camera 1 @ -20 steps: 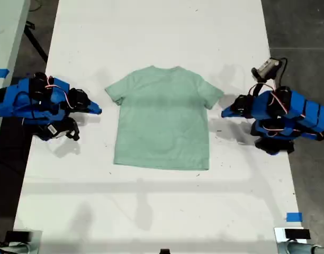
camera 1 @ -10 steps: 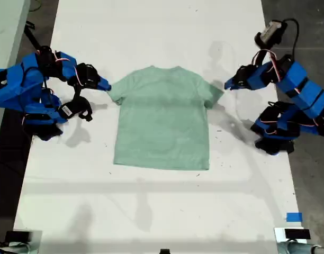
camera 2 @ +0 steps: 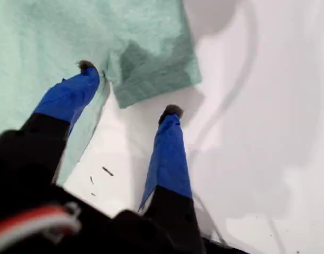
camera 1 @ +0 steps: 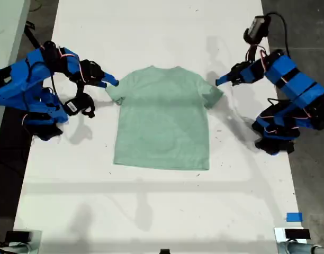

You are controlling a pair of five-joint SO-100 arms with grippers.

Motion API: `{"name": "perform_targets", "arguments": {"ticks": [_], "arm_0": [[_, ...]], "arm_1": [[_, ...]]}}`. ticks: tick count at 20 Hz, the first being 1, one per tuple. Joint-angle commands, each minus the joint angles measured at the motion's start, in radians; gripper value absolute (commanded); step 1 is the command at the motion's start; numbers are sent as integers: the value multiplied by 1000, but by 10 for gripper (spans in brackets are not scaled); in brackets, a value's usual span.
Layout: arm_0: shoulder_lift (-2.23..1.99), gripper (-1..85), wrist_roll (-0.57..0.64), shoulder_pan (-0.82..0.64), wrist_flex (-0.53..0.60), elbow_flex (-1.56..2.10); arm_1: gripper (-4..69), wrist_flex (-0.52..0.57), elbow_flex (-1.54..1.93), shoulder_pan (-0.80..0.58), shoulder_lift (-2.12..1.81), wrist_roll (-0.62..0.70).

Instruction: Fold t-shirt

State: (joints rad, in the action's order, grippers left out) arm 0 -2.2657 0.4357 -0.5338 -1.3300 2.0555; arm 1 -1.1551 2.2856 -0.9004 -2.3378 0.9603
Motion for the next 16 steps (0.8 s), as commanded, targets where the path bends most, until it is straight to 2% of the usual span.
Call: {"name": "perform_targets", "arguments": {"ticks": [1, 5, 8, 14, 15, 16], "arm_0": [[8, 208, 12, -14, 11, -57], [14, 209, 15, -20, 11, -55], [21, 208, 17, -23, 12, -55], [23, 207, 21, -34, 8, -54], [25, 206, 23, -35, 8, -52], [29, 206, 25, -35, 8, -52]], "arm_1": [[280, 150, 57, -52, 51, 61], [280, 311, 120, -98, 193, 112], [280, 391, 106, -109, 314, 129], [269, 410, 40, -63, 453, 126], [245, 405, 32, -55, 463, 126], [163, 403, 32, -54, 463, 121]]}}
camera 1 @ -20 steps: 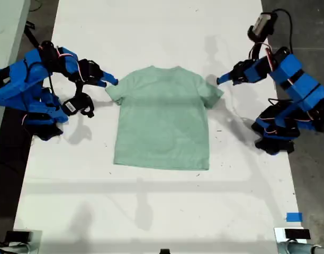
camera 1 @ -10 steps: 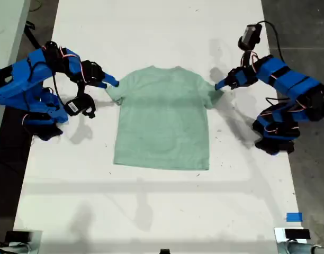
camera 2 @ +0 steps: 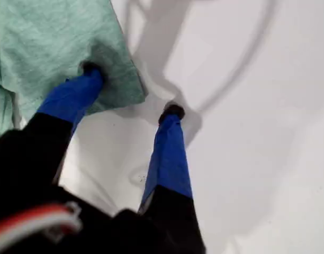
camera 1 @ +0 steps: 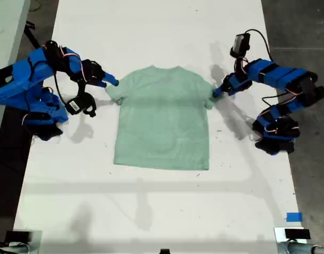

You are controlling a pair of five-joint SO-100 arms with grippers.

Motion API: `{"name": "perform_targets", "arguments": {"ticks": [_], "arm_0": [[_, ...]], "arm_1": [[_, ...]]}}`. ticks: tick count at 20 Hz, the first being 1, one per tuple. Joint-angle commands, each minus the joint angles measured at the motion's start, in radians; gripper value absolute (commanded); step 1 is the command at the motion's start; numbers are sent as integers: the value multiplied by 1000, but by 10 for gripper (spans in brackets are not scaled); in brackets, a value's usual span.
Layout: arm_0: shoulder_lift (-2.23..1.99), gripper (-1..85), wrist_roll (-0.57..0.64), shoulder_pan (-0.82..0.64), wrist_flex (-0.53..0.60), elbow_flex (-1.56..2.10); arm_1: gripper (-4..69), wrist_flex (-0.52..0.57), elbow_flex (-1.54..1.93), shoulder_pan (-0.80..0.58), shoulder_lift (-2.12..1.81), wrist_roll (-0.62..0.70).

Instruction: Fold t-shirt

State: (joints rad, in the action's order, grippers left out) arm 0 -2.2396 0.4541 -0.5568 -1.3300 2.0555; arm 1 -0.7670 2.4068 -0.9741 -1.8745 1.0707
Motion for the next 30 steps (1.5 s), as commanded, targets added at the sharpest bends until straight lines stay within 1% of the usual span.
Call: {"name": "perform_targets", "arguments": {"ticks": [1, 2, 6, 9, 12, 13, 15, 19, 23, 29, 30], "arm_0": [[6, 206, 8, -12, 8, -52], [9, 206, 8, -12, 8, -52], [11, 206, 8, -12, 3, -52], [11, 206, 8, -12, 5, -48], [11, 206, 8, -12, 11, -40], [11, 206, 8, -14, 14, -37], [11, 206, 8, -15, 18, -37], [11, 207, 8, -17, 20, -35], [11, 207, 9, -15, 17, -31], [11, 208, 11, -15, 17, -28], [11, 209, 11, -15, 15, -28]], "arm_1": [[70, 11, -92, 17, 0, 8], [0, 2, -98, 11, 3, 5], [-5, -64, -129, -21, -2, 9], [-4, -198, -233, -9, -57, -26], [-4, -371, -456, 95, -97, -97], [-4, -410, -548, 143, -74, -123], [-4, -451, -718, 229, 20, -179], [-4, -456, -1043, 403, 299, -282], [-4, -488, -1335, 528, 568, -353], [-4, -443, -1356, 561, 762, -376], [15, -442, -1362, 558, 795, -376]]}}
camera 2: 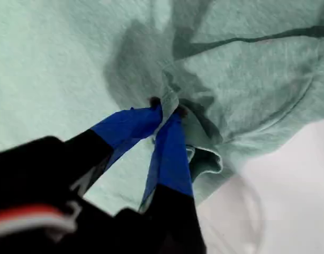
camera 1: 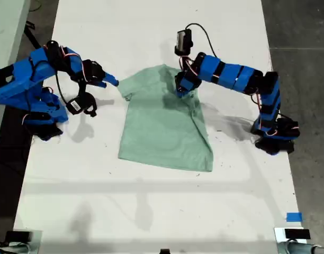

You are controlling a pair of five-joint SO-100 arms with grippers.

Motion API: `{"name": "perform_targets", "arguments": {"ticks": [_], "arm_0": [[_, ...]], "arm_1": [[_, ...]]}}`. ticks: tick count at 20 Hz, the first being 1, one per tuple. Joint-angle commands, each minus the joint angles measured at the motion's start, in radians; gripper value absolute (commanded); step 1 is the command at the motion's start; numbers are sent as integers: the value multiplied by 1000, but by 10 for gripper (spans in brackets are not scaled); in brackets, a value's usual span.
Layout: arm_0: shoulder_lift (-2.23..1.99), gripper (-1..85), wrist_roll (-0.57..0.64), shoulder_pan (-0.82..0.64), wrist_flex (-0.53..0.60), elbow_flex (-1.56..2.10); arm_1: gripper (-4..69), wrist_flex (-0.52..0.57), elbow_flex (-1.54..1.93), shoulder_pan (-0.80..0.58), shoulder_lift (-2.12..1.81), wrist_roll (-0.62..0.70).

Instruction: Fold t-shirt

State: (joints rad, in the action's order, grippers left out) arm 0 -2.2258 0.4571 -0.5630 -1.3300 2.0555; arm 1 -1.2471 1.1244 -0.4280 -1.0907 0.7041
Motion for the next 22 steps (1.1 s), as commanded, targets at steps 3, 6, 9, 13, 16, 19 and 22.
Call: {"name": "perform_targets", "arguments": {"ticks": [3, 6, 9, 13, 16, 19, 22], "arm_0": [[-3, 216, 8, -9, 11, -28], [3, 223, 8, -17, 15, -26], [37, 228, 8, -23, 32, -25], [109, 235, 8, -44, 69, -23], [216, 244, 31, -84, 135, -32], [400, 251, 75, -152, 204, -94], [606, 256, 104, -195, 221, -225]], "arm_1": [[276, -28, -189, 34, 25, 15], [228, -193, -347, 20, -58, 26], [211, -296, -321, -18, -227, 44], [188, -321, -83, -44, -469, 46], [168, -293, 117, -43, -618, 31], [155, -247, 273, -23, -726, 11], [140, -225, 356, -6, -792, -8]]}}
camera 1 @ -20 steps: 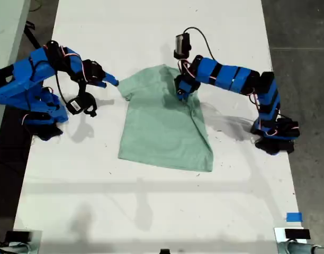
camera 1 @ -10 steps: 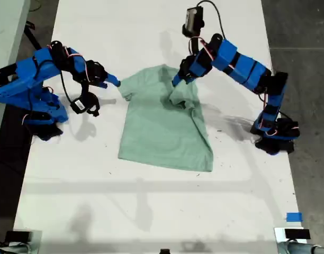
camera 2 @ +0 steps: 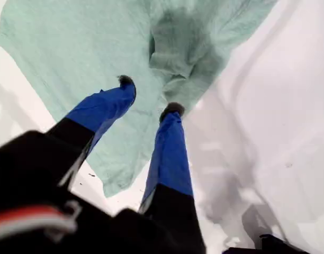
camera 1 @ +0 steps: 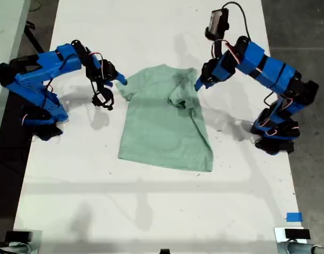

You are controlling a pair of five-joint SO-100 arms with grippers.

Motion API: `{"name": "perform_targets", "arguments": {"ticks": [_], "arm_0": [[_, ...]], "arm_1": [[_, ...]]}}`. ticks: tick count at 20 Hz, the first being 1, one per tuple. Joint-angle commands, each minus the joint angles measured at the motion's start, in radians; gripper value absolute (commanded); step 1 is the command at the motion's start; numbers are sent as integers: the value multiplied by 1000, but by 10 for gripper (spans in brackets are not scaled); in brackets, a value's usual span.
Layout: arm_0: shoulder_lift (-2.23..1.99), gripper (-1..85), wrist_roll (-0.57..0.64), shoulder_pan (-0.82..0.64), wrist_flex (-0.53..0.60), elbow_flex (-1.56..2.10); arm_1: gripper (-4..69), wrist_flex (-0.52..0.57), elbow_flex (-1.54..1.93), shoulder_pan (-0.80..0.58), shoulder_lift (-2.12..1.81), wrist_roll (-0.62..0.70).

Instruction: Fold t-shirt

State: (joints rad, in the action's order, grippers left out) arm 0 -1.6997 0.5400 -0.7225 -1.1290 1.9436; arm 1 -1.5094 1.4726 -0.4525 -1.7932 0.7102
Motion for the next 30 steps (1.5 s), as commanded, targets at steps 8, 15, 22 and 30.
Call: {"name": "perform_targets", "arguments": {"ticks": [8, 15, 22, 30], "arm_0": [[494, 253, 49, -144, -18, -357], [609, 0, 54, -158, -147, -537], [376, 0, 95, -143, -219, -663], [545, 0, 81, 98, -156, -1017]], "arm_1": [[146, 41, 83, 31, -183, -28], [144, 41, 98, 31, -219, -29], [143, 74, 164, 29, -236, -44], [143, 77, 210, 35, -275, -67]]}}
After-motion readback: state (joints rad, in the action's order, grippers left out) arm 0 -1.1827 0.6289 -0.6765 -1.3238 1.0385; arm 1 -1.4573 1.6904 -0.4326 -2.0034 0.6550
